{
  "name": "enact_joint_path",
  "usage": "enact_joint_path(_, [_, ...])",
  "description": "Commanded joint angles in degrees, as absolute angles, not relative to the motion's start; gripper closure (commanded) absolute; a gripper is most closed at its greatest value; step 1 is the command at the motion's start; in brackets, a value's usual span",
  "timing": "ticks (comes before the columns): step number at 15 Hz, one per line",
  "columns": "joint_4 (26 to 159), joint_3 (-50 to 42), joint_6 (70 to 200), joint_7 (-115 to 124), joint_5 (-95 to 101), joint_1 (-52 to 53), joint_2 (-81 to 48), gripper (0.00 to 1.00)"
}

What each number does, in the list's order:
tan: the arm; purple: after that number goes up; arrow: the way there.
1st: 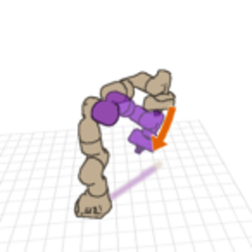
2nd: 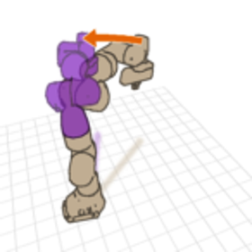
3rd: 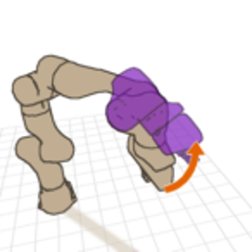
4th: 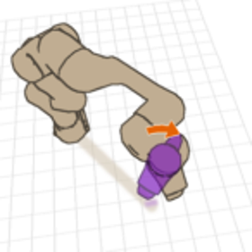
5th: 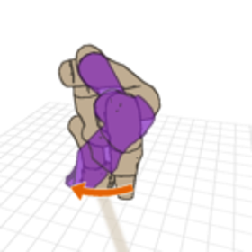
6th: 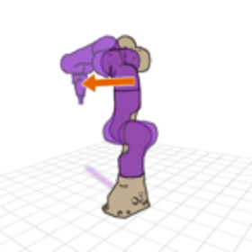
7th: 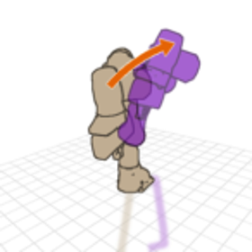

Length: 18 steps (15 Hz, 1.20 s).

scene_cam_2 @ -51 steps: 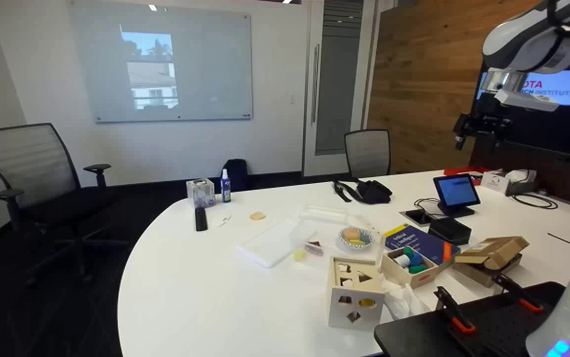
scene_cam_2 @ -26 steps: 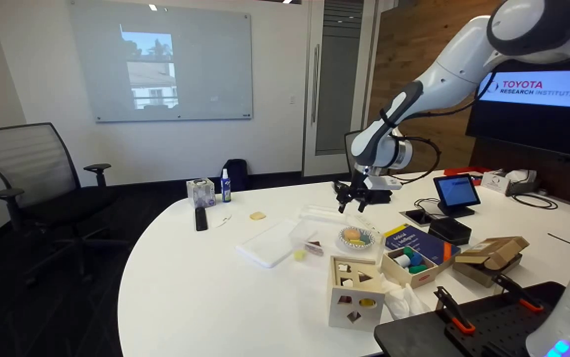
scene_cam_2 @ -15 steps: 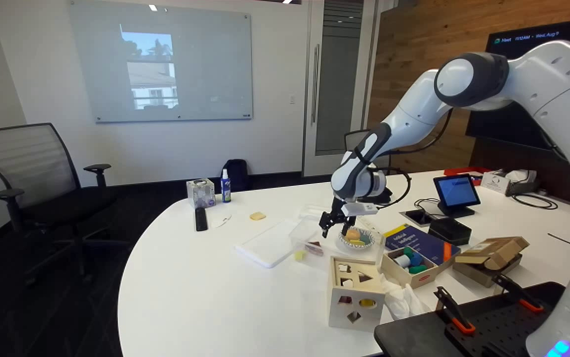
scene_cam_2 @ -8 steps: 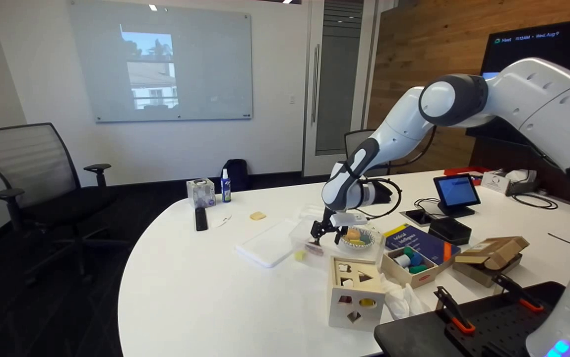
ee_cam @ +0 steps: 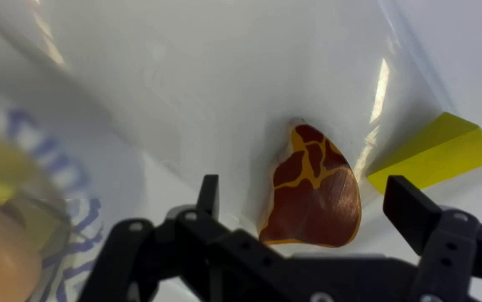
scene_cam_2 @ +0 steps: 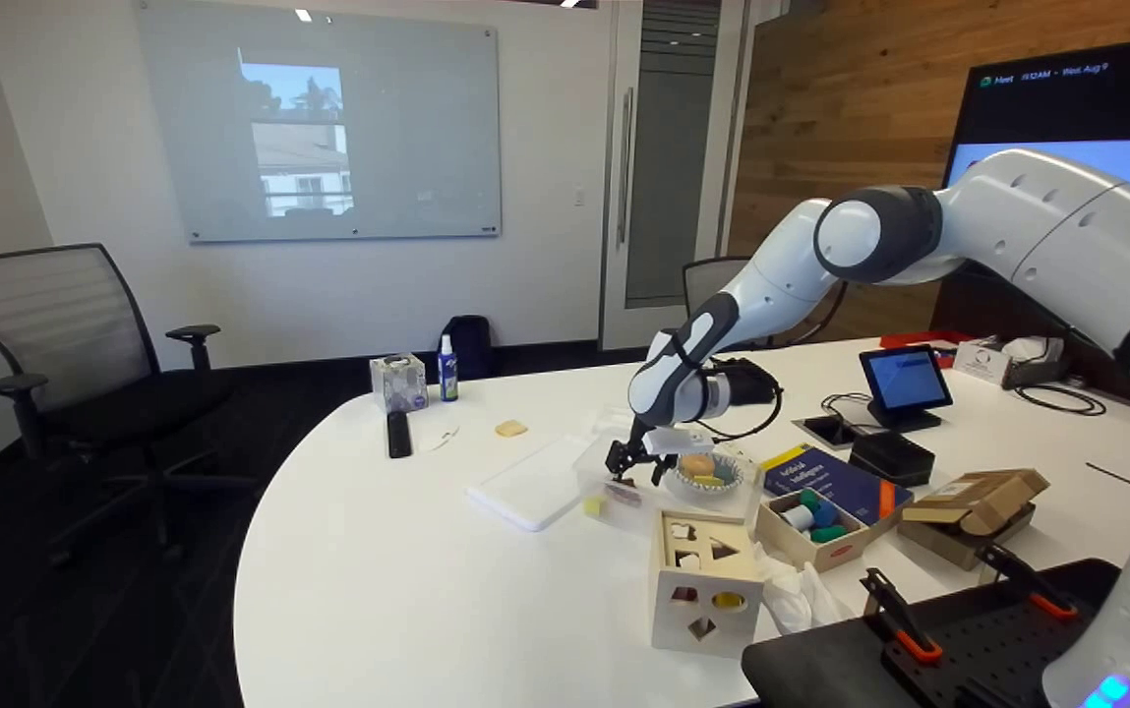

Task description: Put the brown object in the black and white bowl.

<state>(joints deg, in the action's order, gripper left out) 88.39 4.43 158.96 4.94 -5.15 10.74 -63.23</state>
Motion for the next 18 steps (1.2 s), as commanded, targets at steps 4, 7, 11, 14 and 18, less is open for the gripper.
enact_joint_path(4, [81.4, 4.5, 155.4, 7.5, -5.2, 11.5, -67.4, 0.0])
enact_joint_path(7, [79.8, 3.9, 155.8, 8.6, -5.0, 12.3, -68.6, 0.0])
enact_joint_path(11, [79.0, 3.5, 156.8, 9.4, -4.9, 12.8, -69.6, 0.42])
enact_joint_path(14, [79.6, 3.3, 157.2, 9.4, -4.8, 13.0, -69.0, 0.62])
enact_joint_path(18, [84.4, 3.8, 156.5, 8.9, -5.3, 11.8, -64.6, 0.62])
